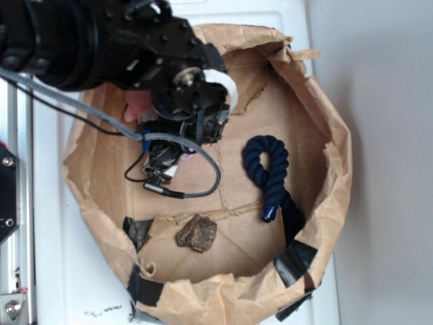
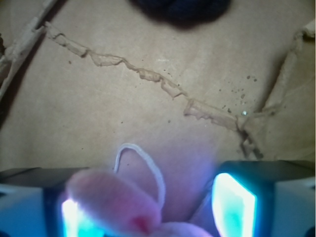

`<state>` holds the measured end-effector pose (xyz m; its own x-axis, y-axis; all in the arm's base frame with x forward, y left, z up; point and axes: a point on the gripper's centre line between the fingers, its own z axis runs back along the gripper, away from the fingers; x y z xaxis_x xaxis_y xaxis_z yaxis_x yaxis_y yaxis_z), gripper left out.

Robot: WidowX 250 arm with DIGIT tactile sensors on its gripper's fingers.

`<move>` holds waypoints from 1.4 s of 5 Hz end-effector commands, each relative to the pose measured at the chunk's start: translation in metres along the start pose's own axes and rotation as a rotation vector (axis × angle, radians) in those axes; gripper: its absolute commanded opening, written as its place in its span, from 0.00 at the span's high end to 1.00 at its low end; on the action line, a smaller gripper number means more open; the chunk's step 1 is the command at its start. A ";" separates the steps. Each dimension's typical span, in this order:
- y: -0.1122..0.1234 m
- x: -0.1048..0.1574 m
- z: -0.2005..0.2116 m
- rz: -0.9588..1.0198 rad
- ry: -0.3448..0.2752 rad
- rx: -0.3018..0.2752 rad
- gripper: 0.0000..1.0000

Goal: Grab the pink bunny.

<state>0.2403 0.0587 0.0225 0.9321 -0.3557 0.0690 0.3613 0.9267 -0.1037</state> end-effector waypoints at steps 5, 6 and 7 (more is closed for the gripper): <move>-0.018 0.024 0.079 0.026 -0.154 -0.066 1.00; -0.014 0.043 0.105 0.041 -0.144 -0.134 1.00; -0.026 0.051 0.120 0.027 -0.124 -0.098 1.00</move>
<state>0.2670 0.0348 0.1261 0.9494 -0.2906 0.1190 0.3118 0.9174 -0.2473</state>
